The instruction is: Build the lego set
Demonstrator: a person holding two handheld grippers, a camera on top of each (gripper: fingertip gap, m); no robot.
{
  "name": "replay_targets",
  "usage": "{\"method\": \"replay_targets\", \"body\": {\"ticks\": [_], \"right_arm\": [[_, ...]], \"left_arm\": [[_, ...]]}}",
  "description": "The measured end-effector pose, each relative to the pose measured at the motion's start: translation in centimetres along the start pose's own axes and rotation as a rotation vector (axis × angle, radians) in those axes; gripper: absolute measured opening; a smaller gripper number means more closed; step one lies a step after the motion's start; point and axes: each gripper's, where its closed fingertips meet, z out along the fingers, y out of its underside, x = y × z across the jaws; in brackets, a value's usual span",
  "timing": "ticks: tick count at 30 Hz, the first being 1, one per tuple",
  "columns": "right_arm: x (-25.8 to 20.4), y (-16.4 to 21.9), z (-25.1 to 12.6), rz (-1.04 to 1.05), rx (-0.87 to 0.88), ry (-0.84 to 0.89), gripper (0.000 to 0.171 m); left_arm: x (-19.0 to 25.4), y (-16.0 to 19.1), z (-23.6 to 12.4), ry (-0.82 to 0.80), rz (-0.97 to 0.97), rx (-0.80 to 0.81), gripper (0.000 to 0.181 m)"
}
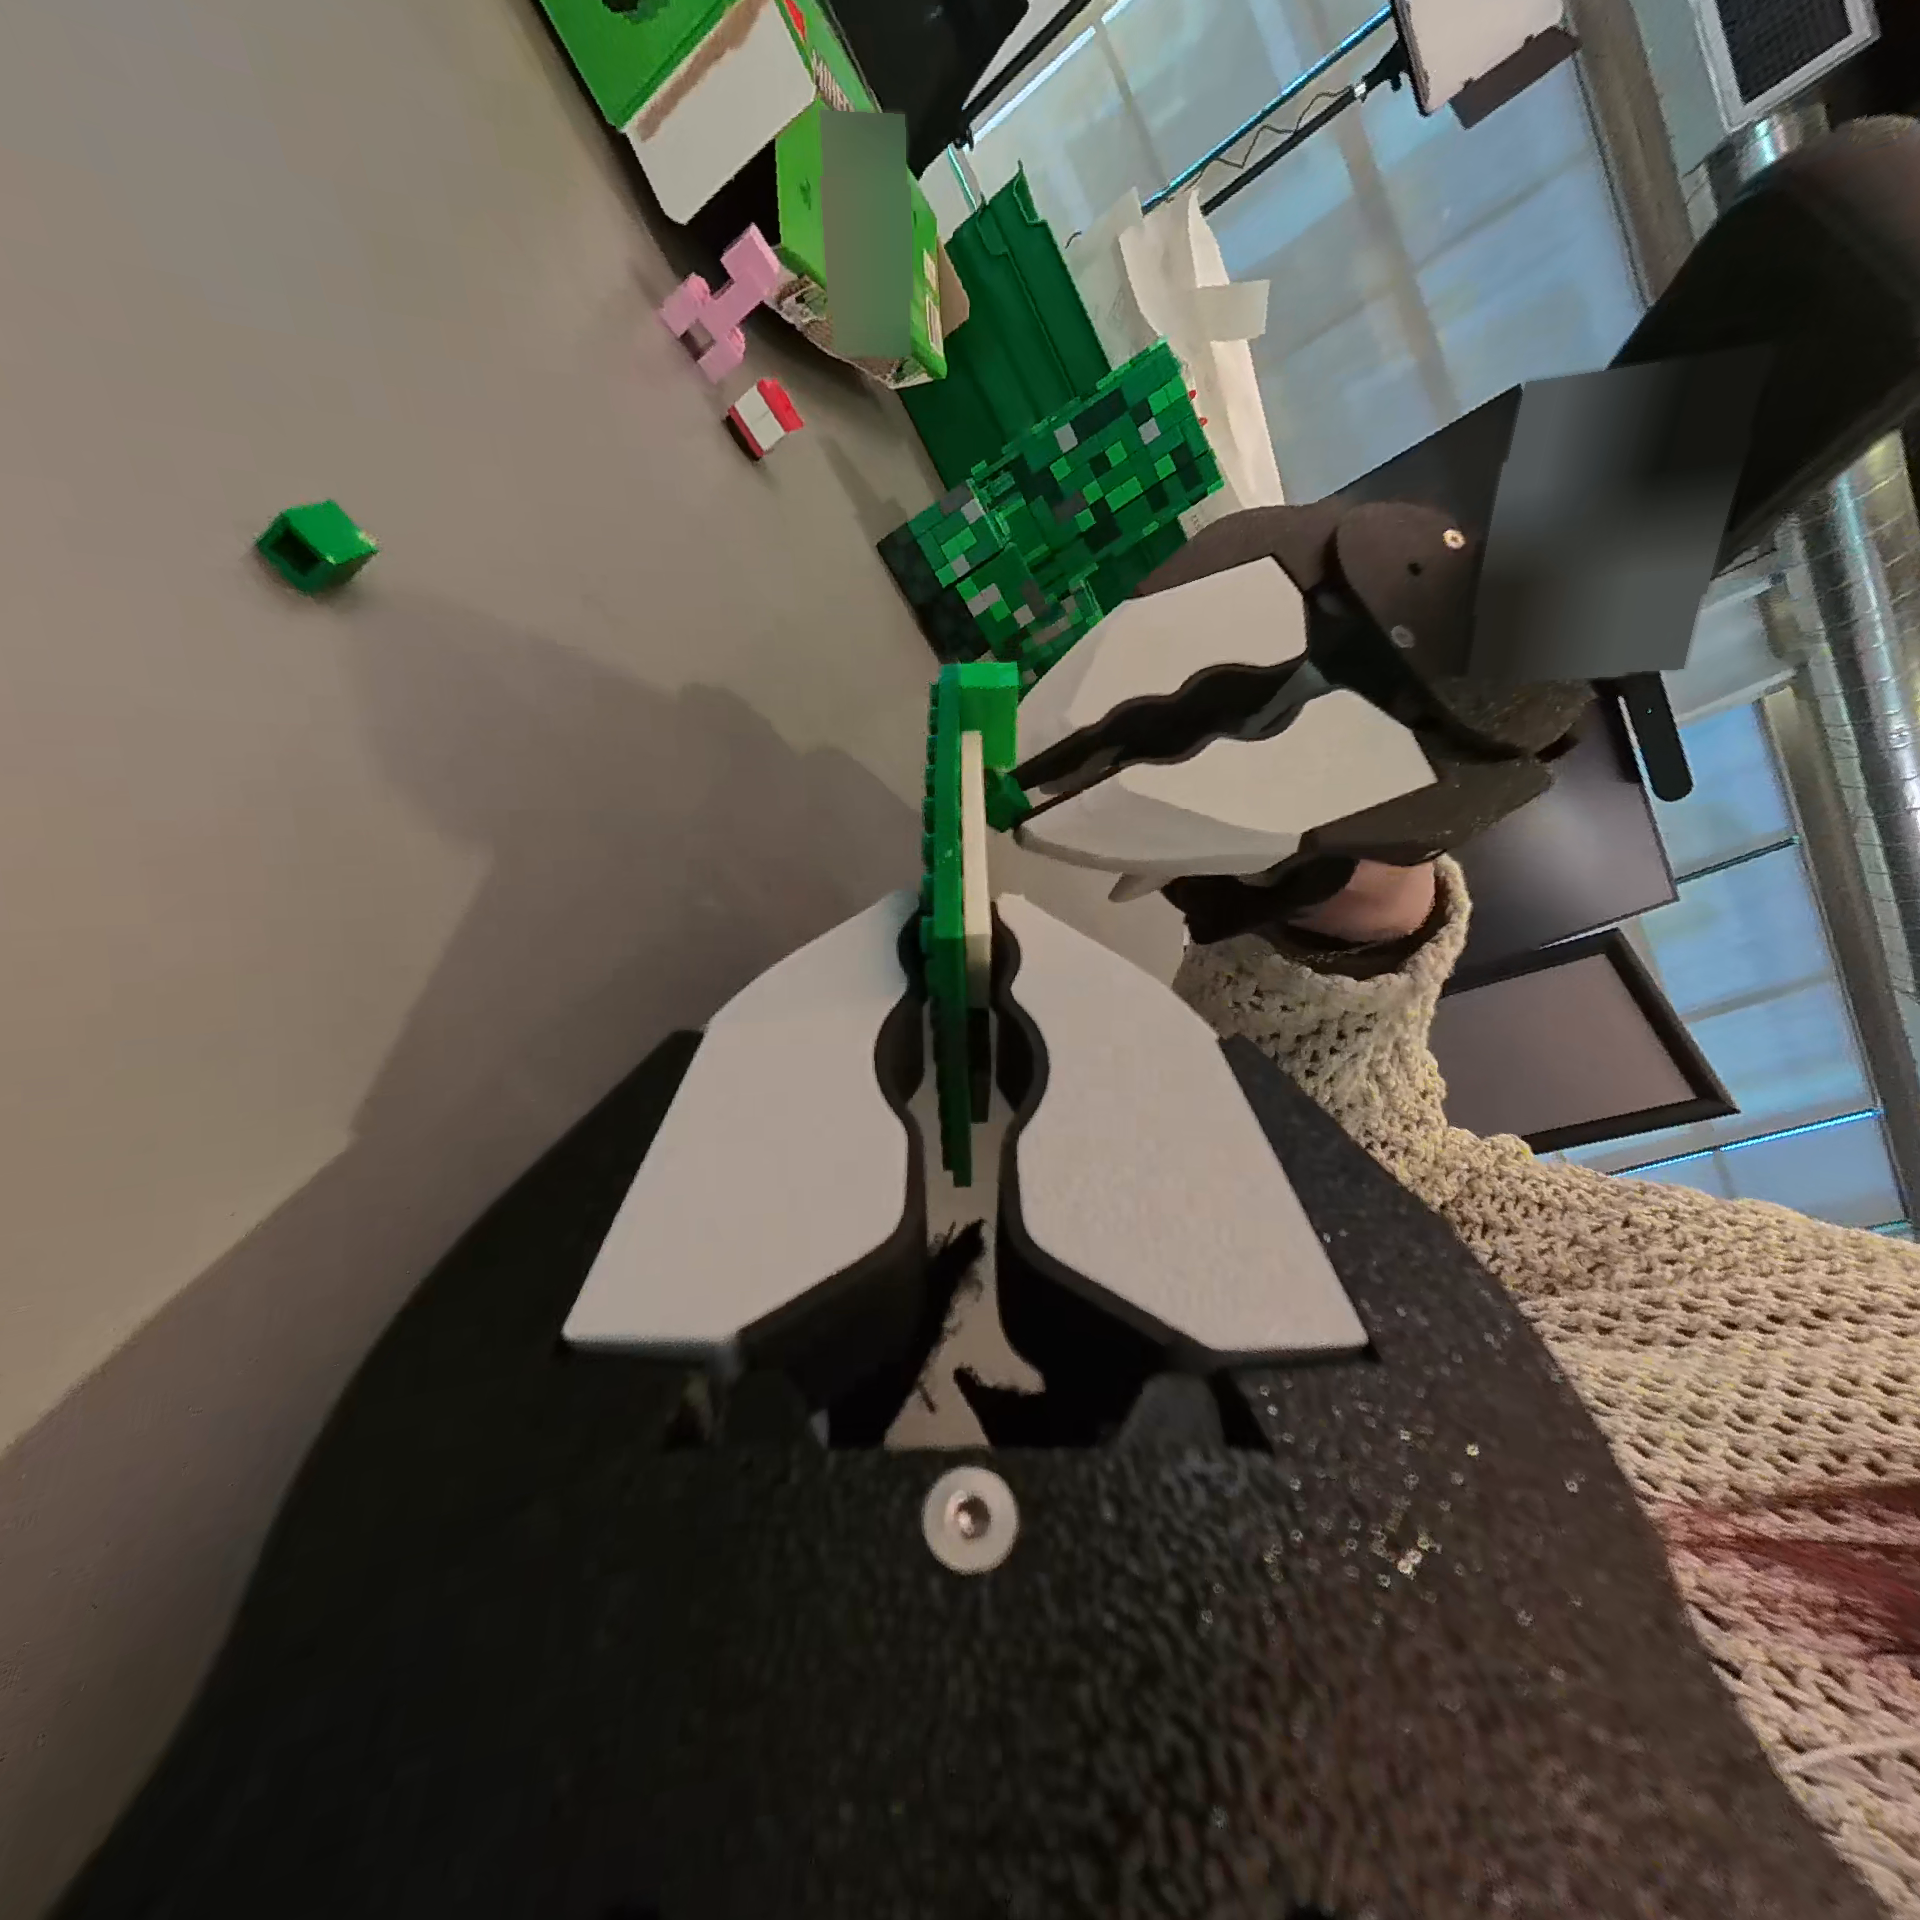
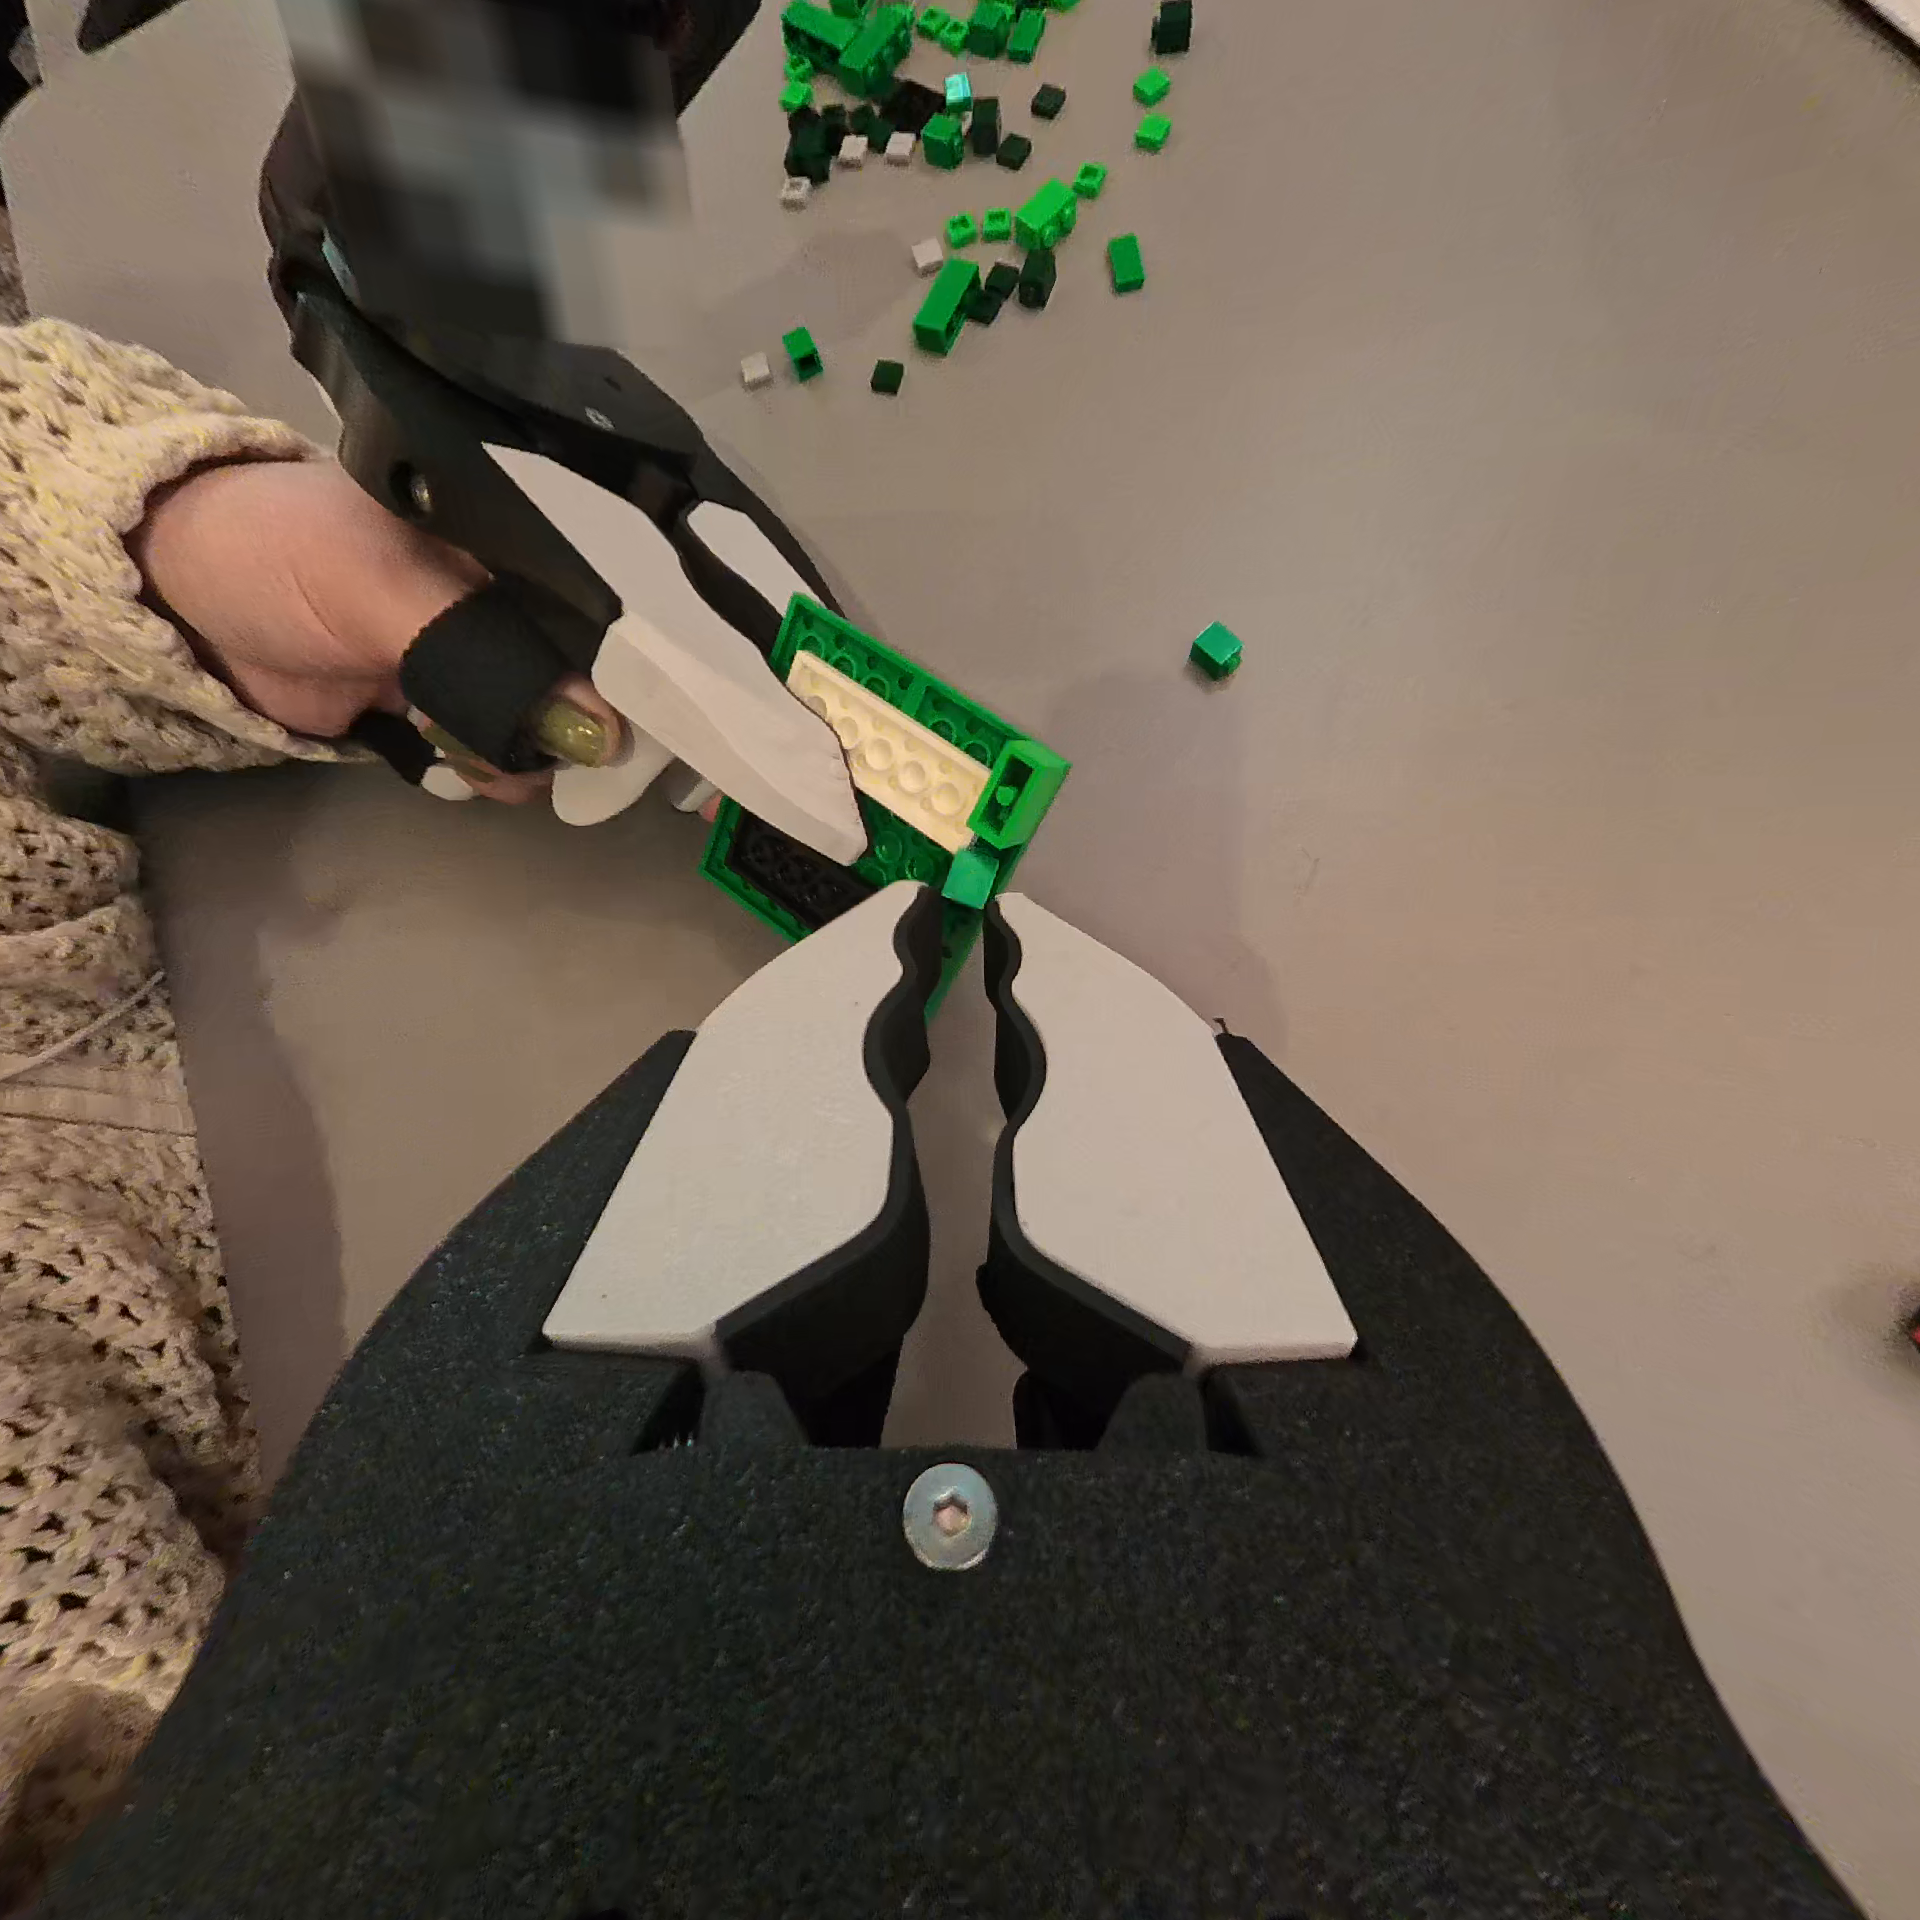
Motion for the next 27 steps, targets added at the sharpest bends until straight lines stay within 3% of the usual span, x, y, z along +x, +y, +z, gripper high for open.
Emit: {"method": "replay_targets", "body": {"ticks": [11,20,27], "right_arm": [[0.1,-0.6,-0.4,-0.011,0.082,0.073,0.006],[0.9,-0.6,0.4,-0.022,0.081,0.236,0.006],[0.8,-1.0,1.0,0.069,0.098,0.217,0.000]], "left_arm": [[0.1,0.3,0.2,0.001,0.020,-0.024,0.008],[-0.5,-0.3,-0.1,0.050,-0.176,0.011,0.008],[-1.0,-0.6,0.1,0.016,-0.230,0.083,0.008]]}}
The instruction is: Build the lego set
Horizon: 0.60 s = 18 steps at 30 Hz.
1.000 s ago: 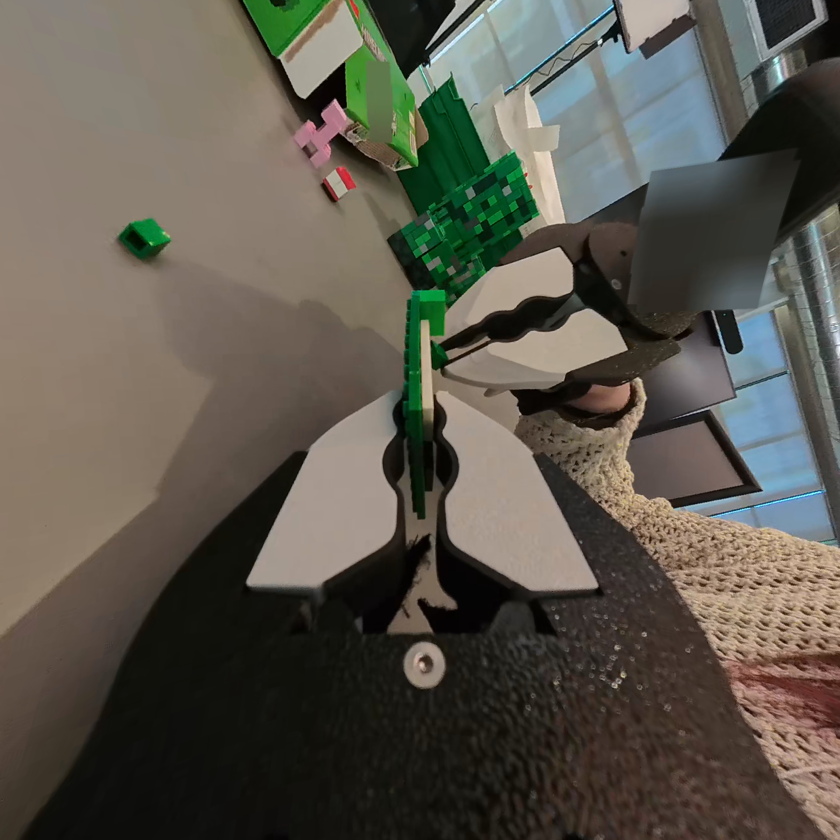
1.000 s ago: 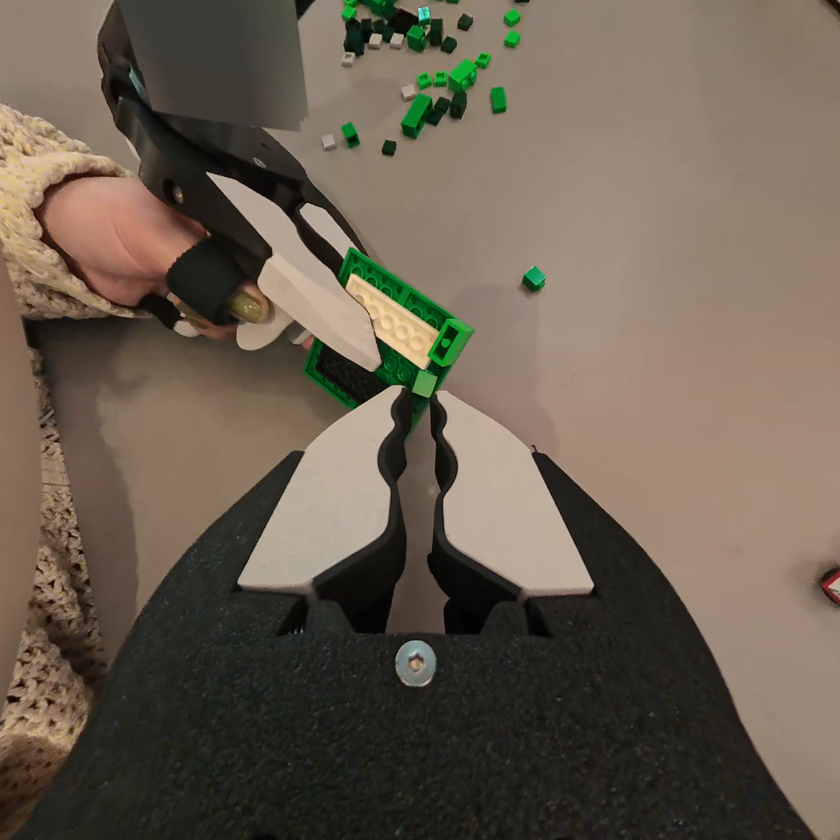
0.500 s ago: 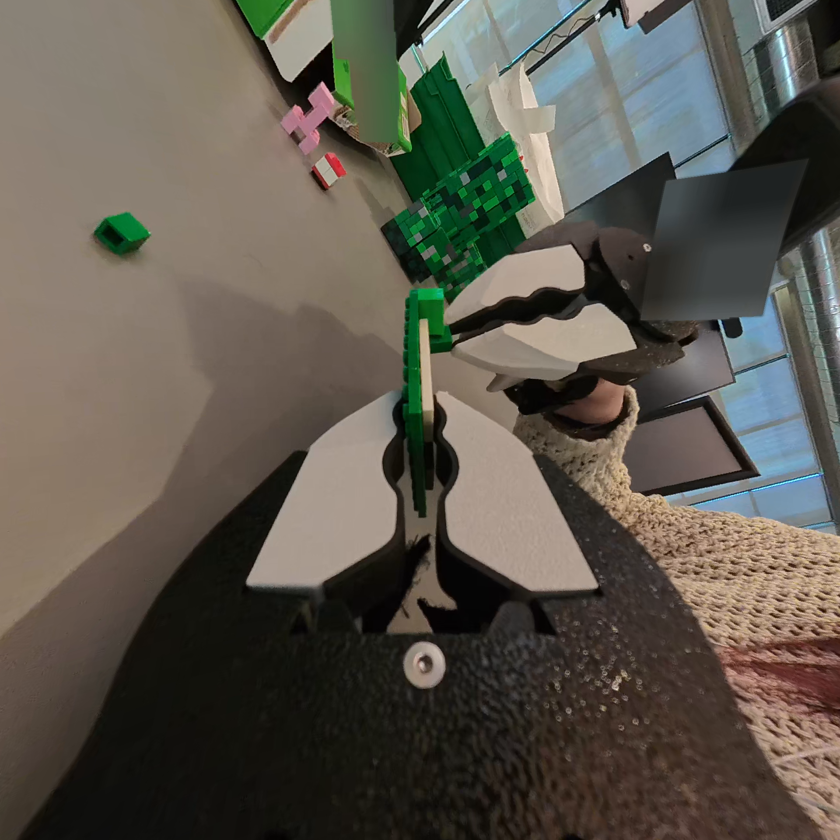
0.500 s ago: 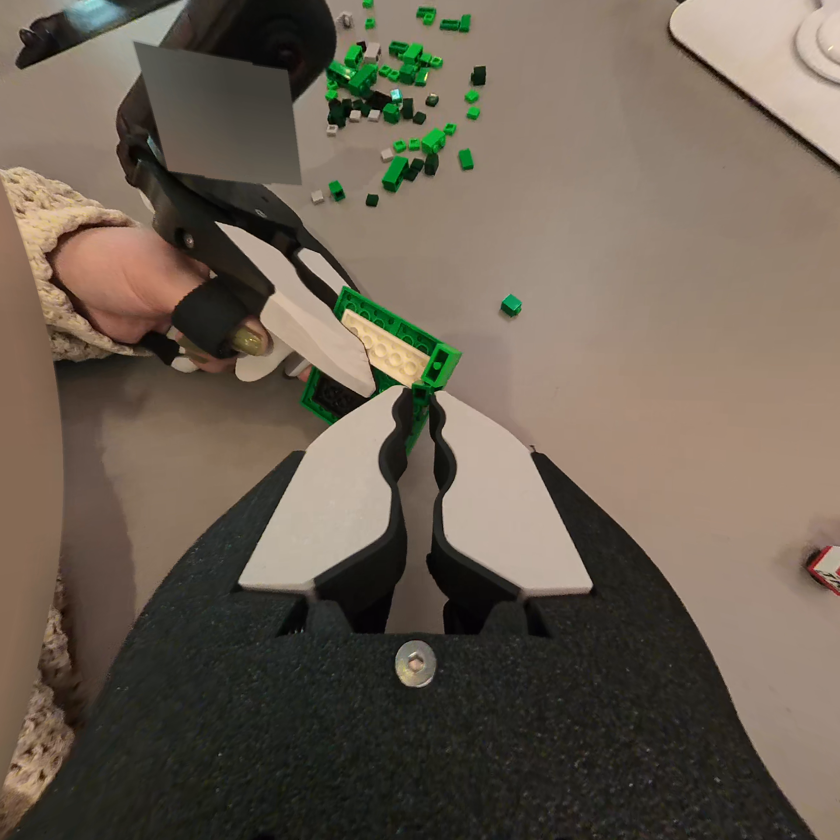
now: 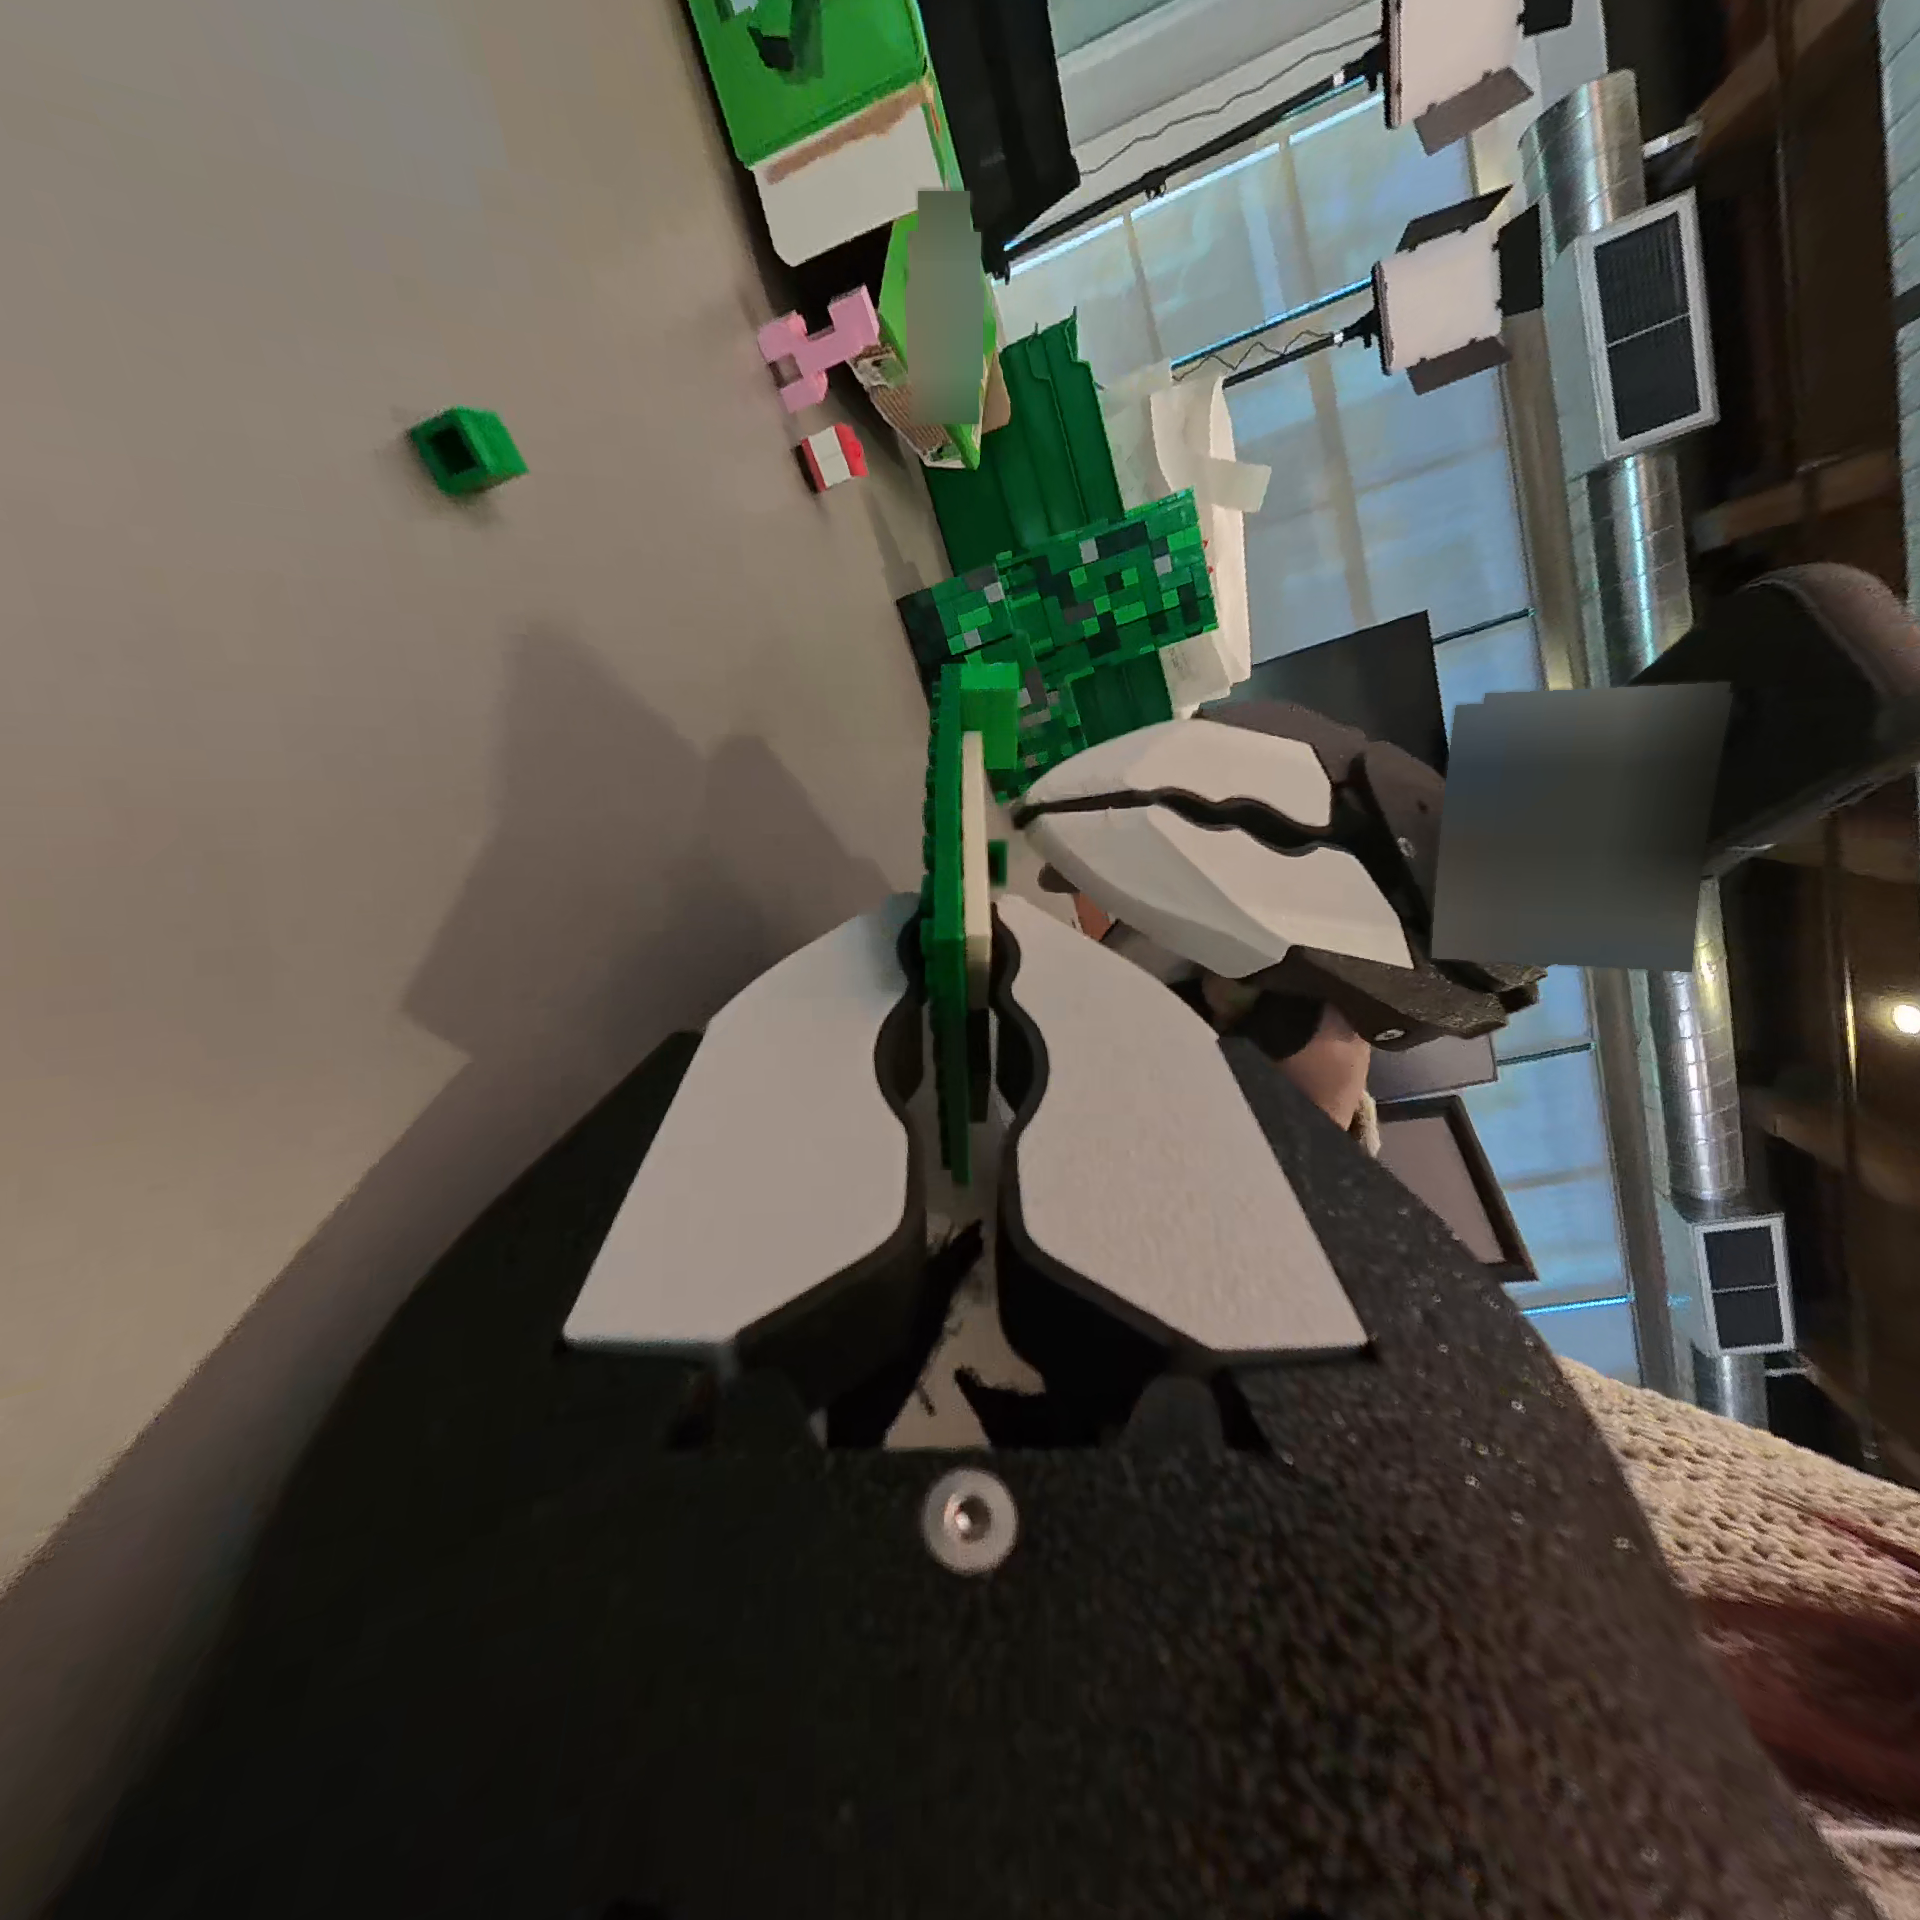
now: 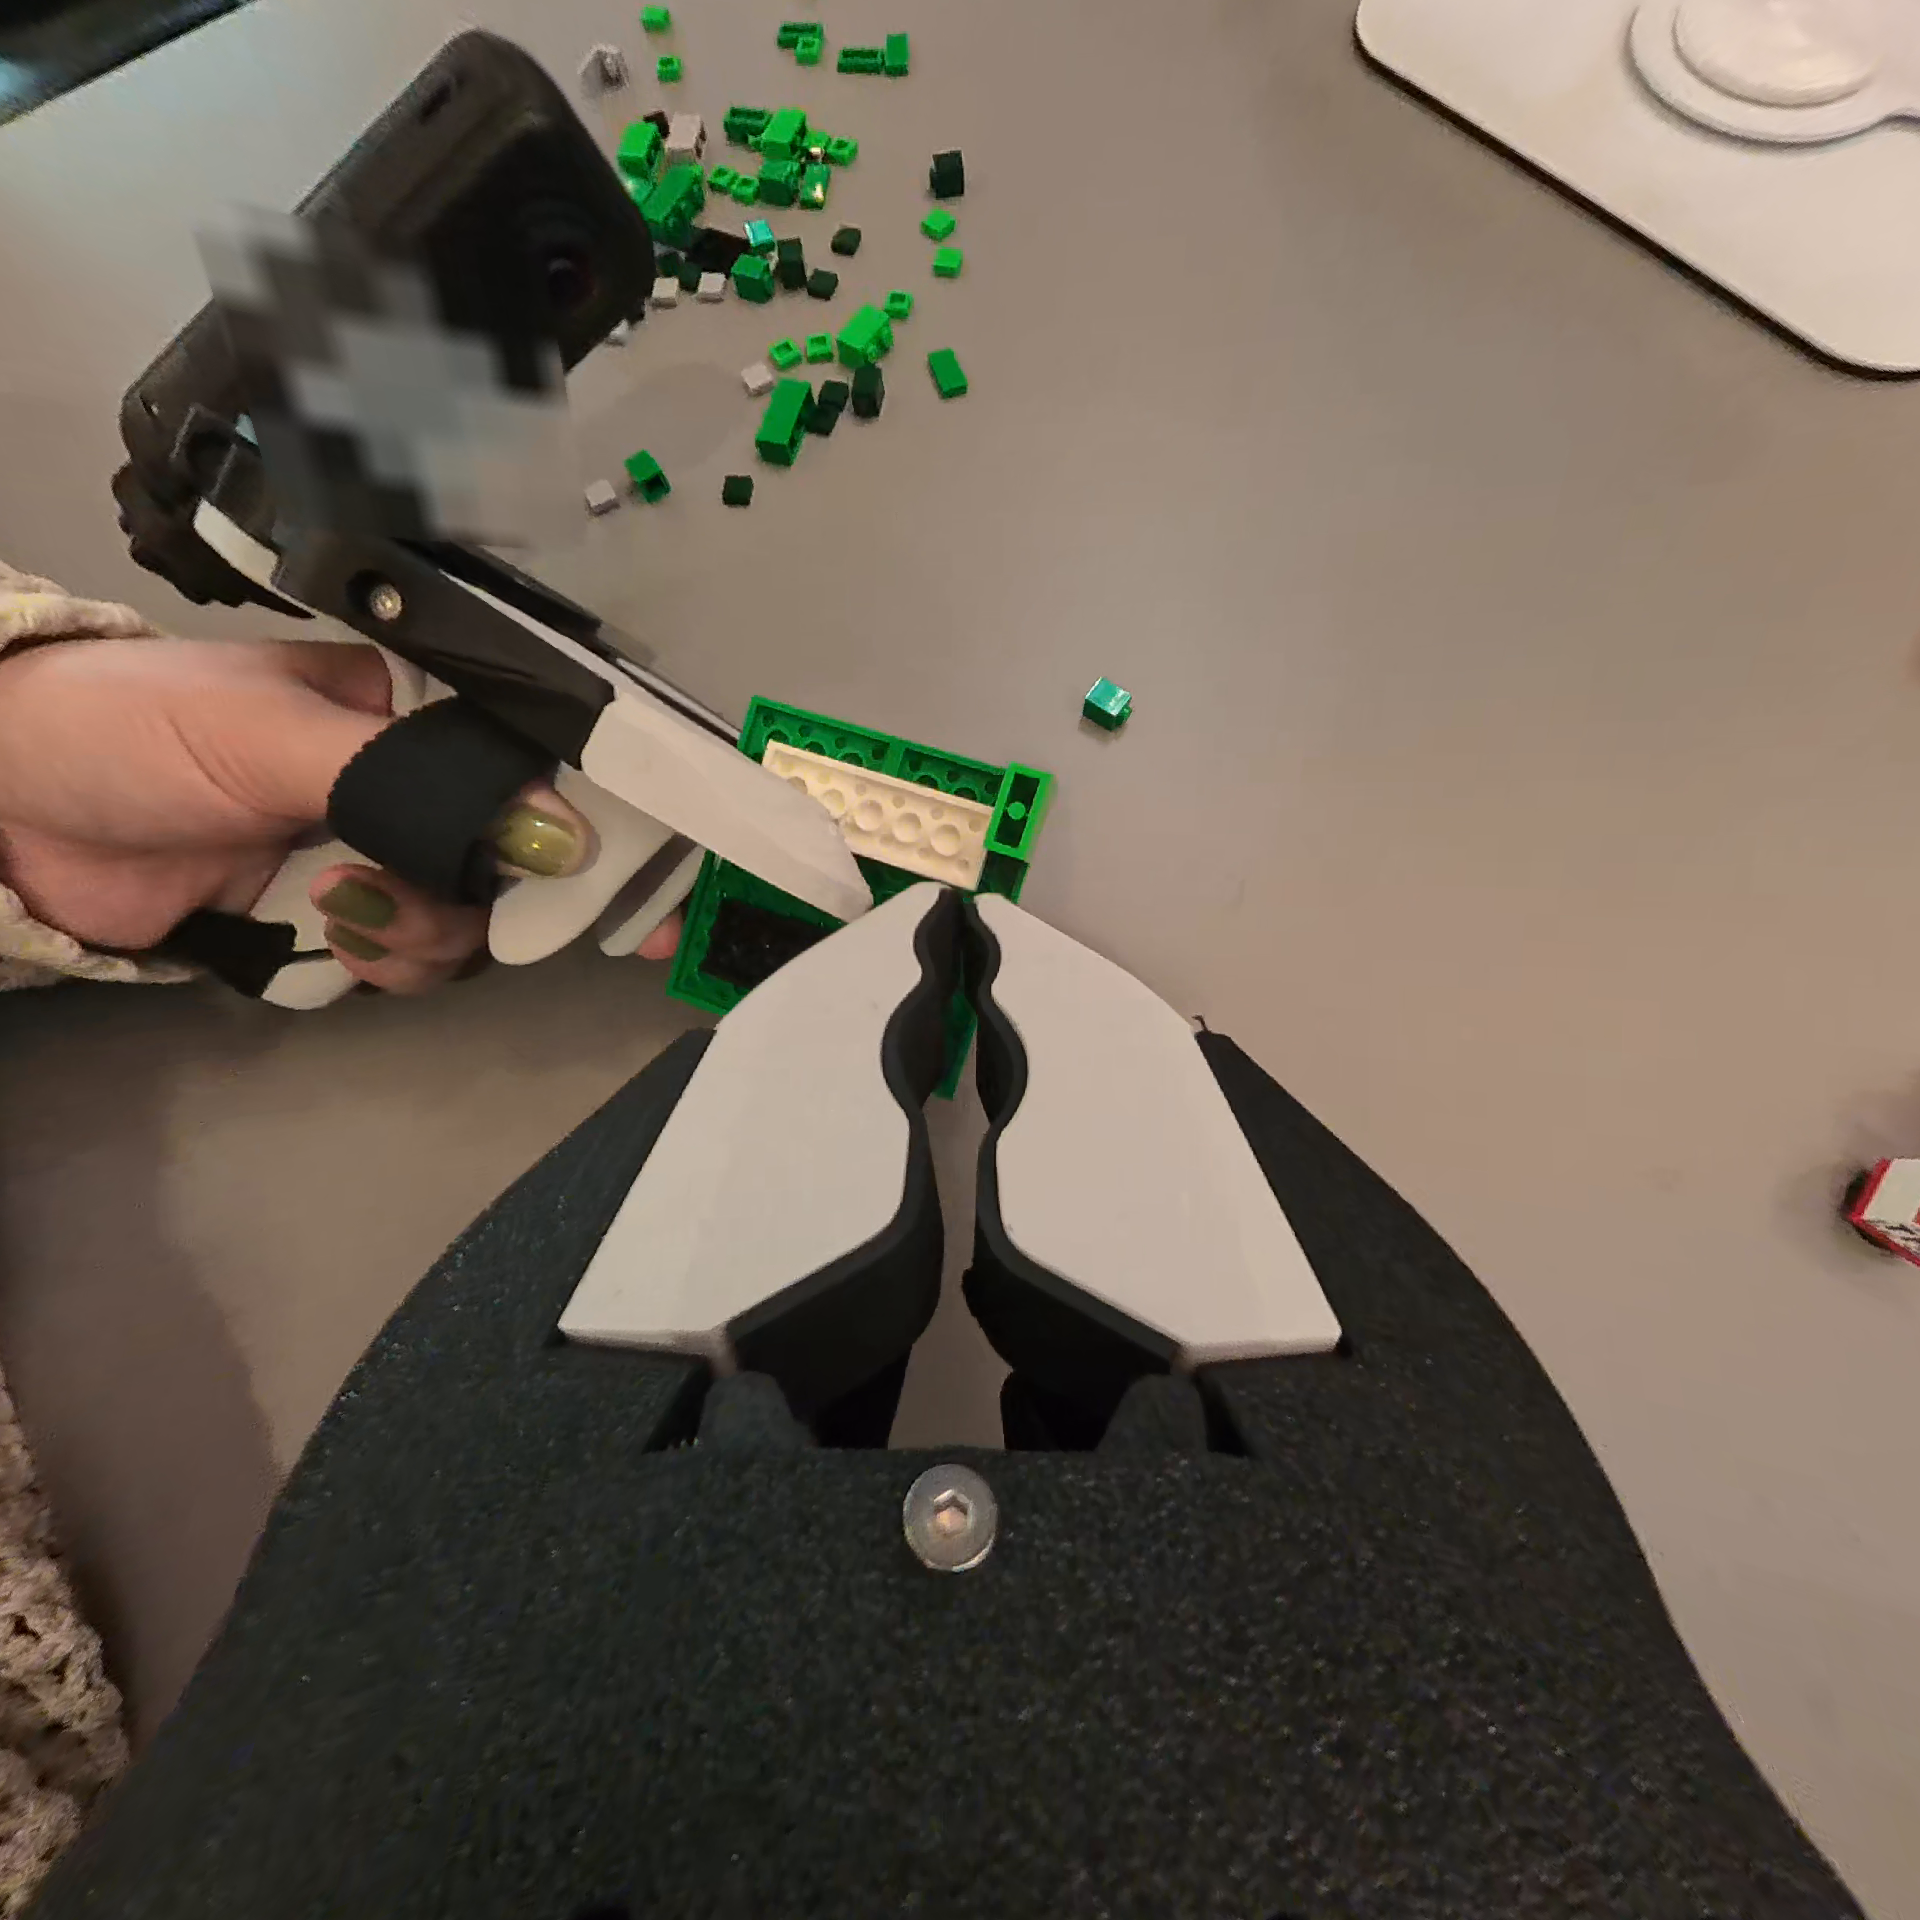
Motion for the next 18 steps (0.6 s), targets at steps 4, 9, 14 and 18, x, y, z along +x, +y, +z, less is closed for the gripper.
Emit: {"method": "replay_targets", "body": {"ticks": [4,9,14,18], "right_arm": [[0.2,0.1,-0.1,-0.022,-0.001,-0.008,0.000],[0.2,0.4,-1.1,-0.238,0.052,-0.048,0.001],[-1.8,1.8,-2.0,-0.547,0.014,-0.173,0.020],[-2.2,3.0,-2.5,-0.766,-0.094,-0.217,0.014]], "left_arm": [[0.2,0.0,0.0,0.017,-0.012,0.011,0.008],[0.3,-0.1,-0.1,0.041,-0.025,0.015,0.008],[0.8,1.8,0.7,0.064,-0.008,-0.125,0.008],[1.0,3.2,1.2,0.073,0.009,-0.224,0.008]]}}
